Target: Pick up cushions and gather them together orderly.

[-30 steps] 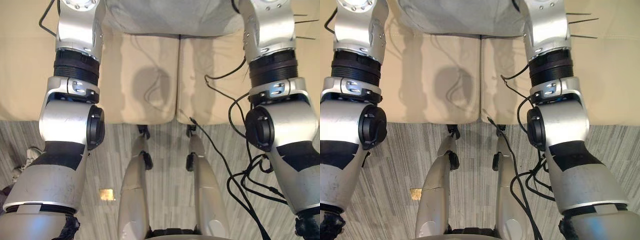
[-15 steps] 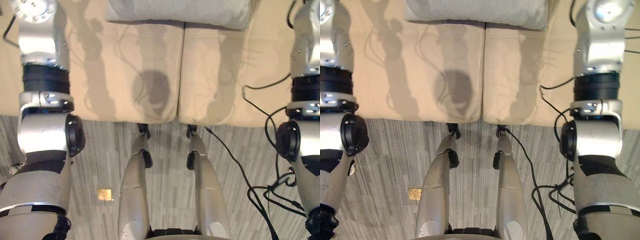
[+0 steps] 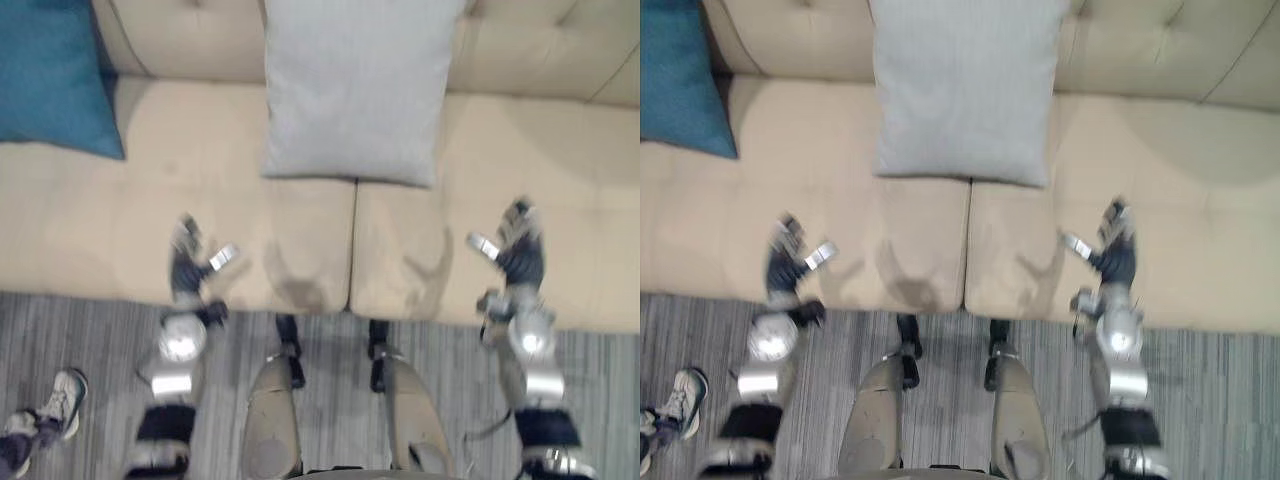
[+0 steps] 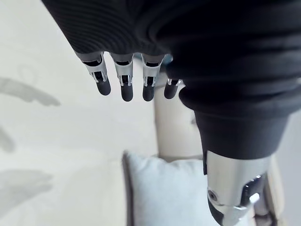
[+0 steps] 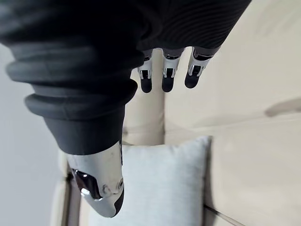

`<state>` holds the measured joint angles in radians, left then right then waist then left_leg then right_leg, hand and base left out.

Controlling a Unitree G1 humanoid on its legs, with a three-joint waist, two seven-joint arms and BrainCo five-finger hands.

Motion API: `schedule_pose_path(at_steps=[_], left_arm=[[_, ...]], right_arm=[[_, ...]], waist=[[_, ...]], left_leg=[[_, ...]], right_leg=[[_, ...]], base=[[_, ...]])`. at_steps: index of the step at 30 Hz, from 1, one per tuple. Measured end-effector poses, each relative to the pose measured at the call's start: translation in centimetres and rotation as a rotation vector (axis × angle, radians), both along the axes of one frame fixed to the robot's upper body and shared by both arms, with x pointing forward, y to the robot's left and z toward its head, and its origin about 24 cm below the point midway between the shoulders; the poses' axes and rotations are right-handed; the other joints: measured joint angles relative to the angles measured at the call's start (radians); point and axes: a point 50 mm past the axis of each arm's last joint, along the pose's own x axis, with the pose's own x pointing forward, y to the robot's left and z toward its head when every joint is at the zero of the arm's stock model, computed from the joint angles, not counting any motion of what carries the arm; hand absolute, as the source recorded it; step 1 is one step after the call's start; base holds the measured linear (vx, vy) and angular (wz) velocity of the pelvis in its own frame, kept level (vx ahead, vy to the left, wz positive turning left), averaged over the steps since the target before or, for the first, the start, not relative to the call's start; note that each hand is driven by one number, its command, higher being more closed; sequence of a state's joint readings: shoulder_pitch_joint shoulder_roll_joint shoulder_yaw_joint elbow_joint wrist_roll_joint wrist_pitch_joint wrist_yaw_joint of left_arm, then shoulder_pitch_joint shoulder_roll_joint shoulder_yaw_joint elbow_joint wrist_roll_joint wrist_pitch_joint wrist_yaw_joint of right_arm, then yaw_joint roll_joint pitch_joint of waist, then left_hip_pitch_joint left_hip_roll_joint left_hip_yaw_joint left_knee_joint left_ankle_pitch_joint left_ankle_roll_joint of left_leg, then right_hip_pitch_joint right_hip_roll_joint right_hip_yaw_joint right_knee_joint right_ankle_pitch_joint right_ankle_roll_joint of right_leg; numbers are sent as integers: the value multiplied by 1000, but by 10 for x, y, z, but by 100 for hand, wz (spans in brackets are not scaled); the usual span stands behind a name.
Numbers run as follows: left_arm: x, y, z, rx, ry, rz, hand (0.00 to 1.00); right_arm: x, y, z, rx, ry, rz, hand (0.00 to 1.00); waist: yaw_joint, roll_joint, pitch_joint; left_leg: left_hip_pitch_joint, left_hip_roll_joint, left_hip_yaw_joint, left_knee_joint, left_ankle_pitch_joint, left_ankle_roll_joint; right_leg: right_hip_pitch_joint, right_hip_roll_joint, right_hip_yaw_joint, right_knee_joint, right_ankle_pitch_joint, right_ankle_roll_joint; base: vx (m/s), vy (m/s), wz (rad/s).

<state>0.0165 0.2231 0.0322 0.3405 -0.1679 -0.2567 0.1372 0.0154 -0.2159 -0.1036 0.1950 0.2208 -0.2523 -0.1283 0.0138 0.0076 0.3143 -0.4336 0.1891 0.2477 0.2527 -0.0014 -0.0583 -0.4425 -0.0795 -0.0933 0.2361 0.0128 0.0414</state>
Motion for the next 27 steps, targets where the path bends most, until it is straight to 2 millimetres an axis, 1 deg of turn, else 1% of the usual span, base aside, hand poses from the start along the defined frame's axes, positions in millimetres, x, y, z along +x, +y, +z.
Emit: schedule_pose_path(at_steps=[1, 2, 3, 4, 5, 7, 8, 9, 10, 11, 13, 15, 17, 18, 19, 20, 21, 22, 23, 25, 26, 27], left_arm=[[-22, 0, -30, -6, 137, -9, 0], [-36, 0, -49, -10, 228, -15, 0], [-44, 1, -58, -8, 278, -18, 0], [-62, 1, -76, -13, 373, -19, 0], [-68, 2, -81, -16, 405, -17, 0], [-97, 2, -104, -33, 545, -12, 0], [-103, 2, -107, -40, 569, -11, 0], [-117, 3, -115, -47, 626, -2, 0], [-124, 4, -118, -48, 652, 0, 0], [-135, 7, -122, -47, 692, 8, 0], [-140, 8, -123, -42, 714, 9, 0], [-135, 9, -122, -37, 700, 7, 0], [-123, 10, -118, -25, 670, -2, 0], [-113, 12, -114, -17, 644, -8, 0], [-100, 10, -108, -19, 599, -12, 0], [-97, 9, -106, -19, 582, -12, 0], [-92, 8, -103, -19, 558, -13, 0], [-91, 8, -103, -24, 559, -11, 0], [-96, 8, -104, -22, 567, 4, 0], [-103, 10, -106, -22, 583, 14, 0], [-106, 8, -108, -30, 591, 16, 0], [-104, 7, -107, -32, 588, 17, 0]], right_arm=[[-14, 2, -29, -21, 128, 15, 0], [-26, 2, -50, -35, 227, 25, 0], [-33, 1, -61, -48, 283, 32, 0], [-50, 0, -84, -67, 406, 50, 0], [-56, -1, -92, -68, 451, 55, 0], [-87, -3, -124, -88, 644, 71, 0], [-92, -3, -128, -89, 675, 77, 0], [-104, -4, -136, -97, 735, 85, 0], [-108, -5, -139, -103, 760, 87, 0], [-115, -7, -143, -101, 789, 85, 0], [-118, -9, -145, -97, 806, 80, 0], [-116, -12, -144, -96, 812, 71, 0], [-107, -11, -142, -98, 792, 79, 0], [-103, -8, -141, -91, 778, 82, 0], [-101, -6, -141, -83, 772, 83, 0], [-100, -4, -141, -76, 770, 83, 0], [-96, 2, -141, -59, 761, 88, 0], [-102, 6, -144, -37, 773, 82, 0], [-106, 13, -148, -17, 786, 93, 0], [-104, 18, -148, -23, 784, 117, 0], [-97, 19, -145, -28, 765, 124, 0], [-93, 18, -143, -33, 755, 121, 0]], waist=[[0, 1, -31], [-2, 0, -56], [-3, 1, -69], [-4, 2, -93], [-4, 3, -100], [-5, 1, -138], [-6, 1, -146], [-12, 0, -163], [-15, -2, -165], [-26, -5, -180], [-31, -6, -192], [-29, -12, -191], [-28, -26, -182], [-34, -32, -176], [-37, -32, -175], [-30, -21, -174], [-29, -16, -152], [-31, -18, -150], [-26, -38, -156], [-22, -53, -165], [-16, -64, -169], [-11, -71, -173]], left_leg=[[40, -4, 0, -17, -1, -1], [77, -9, 1, -39, -2, -1], [97, -13, 2, -52, -2, -1], [145, -18, 3, -78, -2, -2], [162, -20, 5, -85, -2, -2], [241, -30, 21, -129, -6, -7], [256, -32, 25, -139, -6, -8], [296, -38, 36, -160, -6, -8], [324, -42, 44, -174, -5, -9], [362, -49, 58, -194, -5, -9], [384, -56, 71, -209, -4, -8], [399, -63, 102, -213, -1, -3], [375, -65, 127, -182, -8, 5], [338, -61, 127, -136, -19, 21], [281, -40, 129, -73, -28, 33], [273, -11, 138, -69, -34, 46], [270, 6, 143, -49, -38, 52], [275, 7, 133, -36, -38, 52], [285, 6, 129, -21, -38, 51], [264, 7, 127, 3, -29, 42], [218, 11, 125, 35, -14, 34], [197, 21, 122, 45, -5, 31]], right_leg=[[40, -2, 0, -20, -4, 3], [73, -1, 2, -39, -4, 4], [91, 0, 3, -50, -4, 5], [136, 3, 7, -74, -2, 10], [153, 3, 9, -83, -1, 11], [224, -1, 15, -128, 5, 20], [238, -2, 17, -136, 6, 23], [269, -4, 25, -152, 9, 27], [288, -5, 32, -159, 10, 28], [311, -8, 44, -171, 11, 31], [317, -10, 60, -170, 12, 34], [312, -12, 96, -167, 26, 45], [280, -16, 128, -149, 40, 57], [250, -20, 131, -124, 51, 72], [190, -12, 134, -80, 90, 103], [182, 0, 135, -73, 99, 113], [126, -4, 117, 167, -15, 72], [103, -12, 108, 388, -100, 60], [114, -27, 107, 617, -166, 72], [163, -47, 111, 688, -189, 93], [203, -63, 118, 625, -231, 99], [212, -52, 105, 579, -266, 91]], base=[[97, -9, -6], [87, -4, -4], [87, -4, -3], [68, -9, -3], [74, 1, -8], [70, 29, -12], [93, 52, -13], [82, 43, -15], [69, 67, -26], [34, 49, -25], [23, 50, -30], [2, 53, -45], [-51, 36, -36], [-152, 36, -19], [-179, 31, -20], [-188, 5, -25], [-164, -31, -6], [-172, -89, 9], [-150, -114, 14], [-186, -197, 1], [-224, -238, -5], [-274, -251, -20]])
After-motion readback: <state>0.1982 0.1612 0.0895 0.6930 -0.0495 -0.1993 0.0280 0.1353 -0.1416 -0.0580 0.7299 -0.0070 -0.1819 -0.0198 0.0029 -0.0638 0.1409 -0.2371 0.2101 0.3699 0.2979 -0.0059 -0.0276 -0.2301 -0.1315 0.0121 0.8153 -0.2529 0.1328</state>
